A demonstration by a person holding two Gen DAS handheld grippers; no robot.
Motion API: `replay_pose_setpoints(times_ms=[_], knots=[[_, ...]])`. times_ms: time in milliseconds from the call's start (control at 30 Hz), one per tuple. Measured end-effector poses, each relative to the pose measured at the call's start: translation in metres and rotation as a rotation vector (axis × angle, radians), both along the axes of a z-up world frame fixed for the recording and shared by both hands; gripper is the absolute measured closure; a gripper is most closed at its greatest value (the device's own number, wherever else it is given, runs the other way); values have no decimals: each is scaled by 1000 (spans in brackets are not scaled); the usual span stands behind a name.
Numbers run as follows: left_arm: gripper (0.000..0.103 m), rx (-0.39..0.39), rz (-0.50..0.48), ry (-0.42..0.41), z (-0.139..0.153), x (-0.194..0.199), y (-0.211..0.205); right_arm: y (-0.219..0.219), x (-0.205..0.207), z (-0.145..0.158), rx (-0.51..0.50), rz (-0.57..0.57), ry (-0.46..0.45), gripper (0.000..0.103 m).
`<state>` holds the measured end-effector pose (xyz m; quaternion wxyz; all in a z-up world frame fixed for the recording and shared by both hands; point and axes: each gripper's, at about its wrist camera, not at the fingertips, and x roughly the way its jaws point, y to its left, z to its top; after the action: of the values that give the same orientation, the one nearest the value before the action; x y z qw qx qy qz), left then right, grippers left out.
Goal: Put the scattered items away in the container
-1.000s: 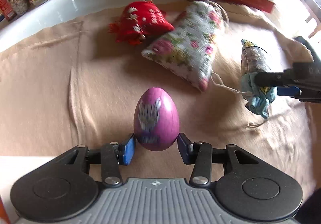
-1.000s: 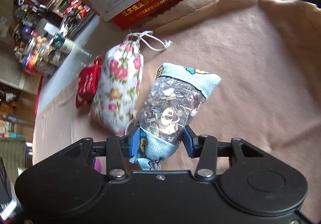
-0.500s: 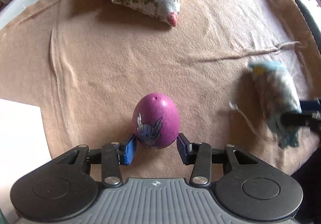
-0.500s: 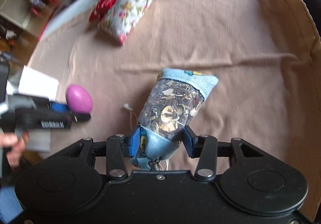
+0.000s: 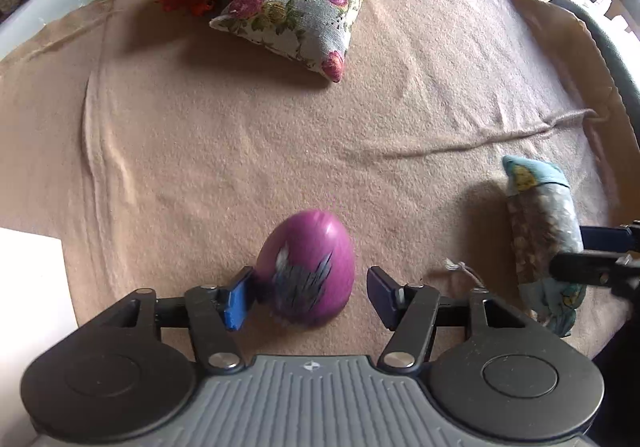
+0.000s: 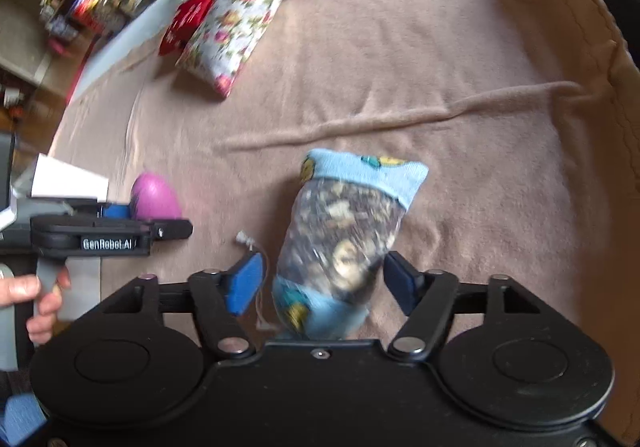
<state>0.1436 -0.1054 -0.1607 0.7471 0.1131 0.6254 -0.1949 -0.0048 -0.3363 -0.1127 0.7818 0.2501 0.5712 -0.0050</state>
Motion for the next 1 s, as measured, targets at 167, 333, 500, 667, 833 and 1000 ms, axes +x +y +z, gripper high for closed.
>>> replay_pose_setpoints(times_ms=[167, 333, 500, 667, 833, 1000], knots=[[43, 3, -6, 11, -2, 2, 3, -7, -2, 2, -19, -29, 6, 32], [52, -2, -1, 17, -2, 2, 7, -3, 0, -1, -23, -21, 14, 32], [52, 5, -10, 19, 0, -2, 8, 5, 3, -6, -27, -4, 27, 32], [52, 2, -18, 24, 3, -4, 8, 14, 6, -15, -41, 8, 57, 32], [52, 4, -18, 25, 5, -6, 9, 19, 7, -17, -39, -1, 60, 23], [52, 8, -21, 24, 13, -9, 12, 24, 6, -14, -66, 36, 24, 50]])
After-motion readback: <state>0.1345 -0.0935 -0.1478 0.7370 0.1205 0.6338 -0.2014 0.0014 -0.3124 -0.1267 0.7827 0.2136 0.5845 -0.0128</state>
